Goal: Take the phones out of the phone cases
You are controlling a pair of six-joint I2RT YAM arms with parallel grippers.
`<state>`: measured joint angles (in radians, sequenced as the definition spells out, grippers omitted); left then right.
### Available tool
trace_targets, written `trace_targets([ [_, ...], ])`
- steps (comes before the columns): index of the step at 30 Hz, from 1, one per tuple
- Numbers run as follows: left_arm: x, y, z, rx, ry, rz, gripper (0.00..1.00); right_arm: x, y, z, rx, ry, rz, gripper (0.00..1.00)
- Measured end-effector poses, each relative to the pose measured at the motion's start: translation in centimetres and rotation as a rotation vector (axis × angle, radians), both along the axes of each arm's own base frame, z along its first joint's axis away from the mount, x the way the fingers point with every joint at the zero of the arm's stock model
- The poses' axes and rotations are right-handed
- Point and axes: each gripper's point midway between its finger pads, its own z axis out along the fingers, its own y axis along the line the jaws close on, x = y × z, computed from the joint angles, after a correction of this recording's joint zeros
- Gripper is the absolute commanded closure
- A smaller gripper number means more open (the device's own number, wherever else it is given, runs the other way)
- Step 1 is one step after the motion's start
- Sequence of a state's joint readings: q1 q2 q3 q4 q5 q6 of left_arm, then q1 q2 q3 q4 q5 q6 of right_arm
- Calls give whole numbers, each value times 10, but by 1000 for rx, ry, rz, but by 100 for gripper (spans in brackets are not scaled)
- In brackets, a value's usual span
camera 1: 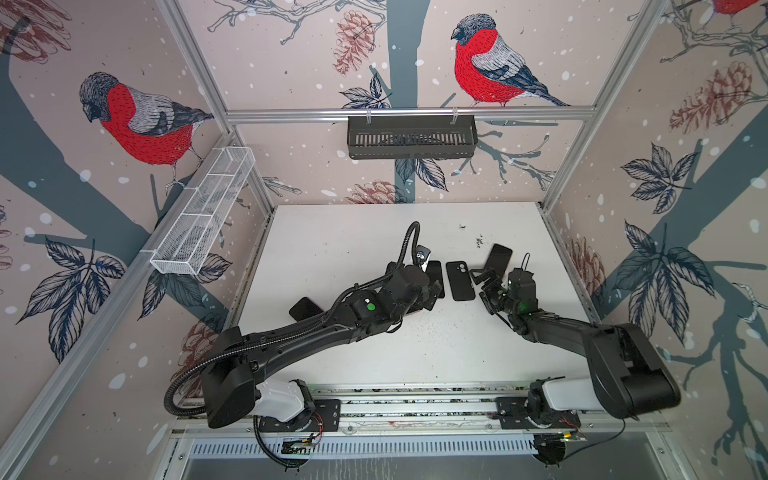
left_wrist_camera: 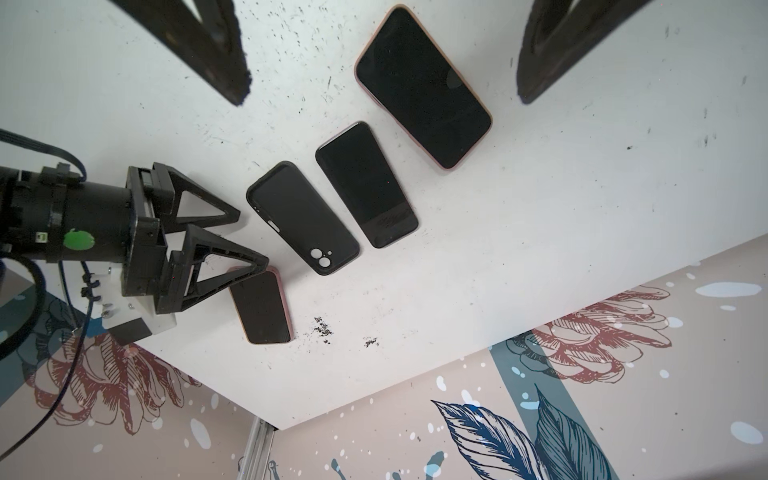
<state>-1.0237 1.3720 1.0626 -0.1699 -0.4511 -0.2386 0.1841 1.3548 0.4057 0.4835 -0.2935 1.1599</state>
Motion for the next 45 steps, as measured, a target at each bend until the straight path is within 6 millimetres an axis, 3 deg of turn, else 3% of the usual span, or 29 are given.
trace_targets([
  [8,-6,16,7,-44,28,53,1,-13,-1,8,-200,8,194,3],
  [14,-14,15,12,-94,50,29,1,1,-3,-15,-352,50,289,6],
  [21,-24,26,19,-140,54,19,2,6,12,-36,-377,55,389,6],
  [29,-34,40,19,-178,58,20,2,19,52,-27,-358,-22,481,7],
  [36,-37,44,18,-184,57,23,2,30,64,-20,-352,-53,496,7],
  [41,-39,49,16,-189,59,29,2,33,50,-9,-374,-63,459,3],
  [45,-42,55,17,-199,57,37,2,38,25,20,-445,-101,378,0],
])
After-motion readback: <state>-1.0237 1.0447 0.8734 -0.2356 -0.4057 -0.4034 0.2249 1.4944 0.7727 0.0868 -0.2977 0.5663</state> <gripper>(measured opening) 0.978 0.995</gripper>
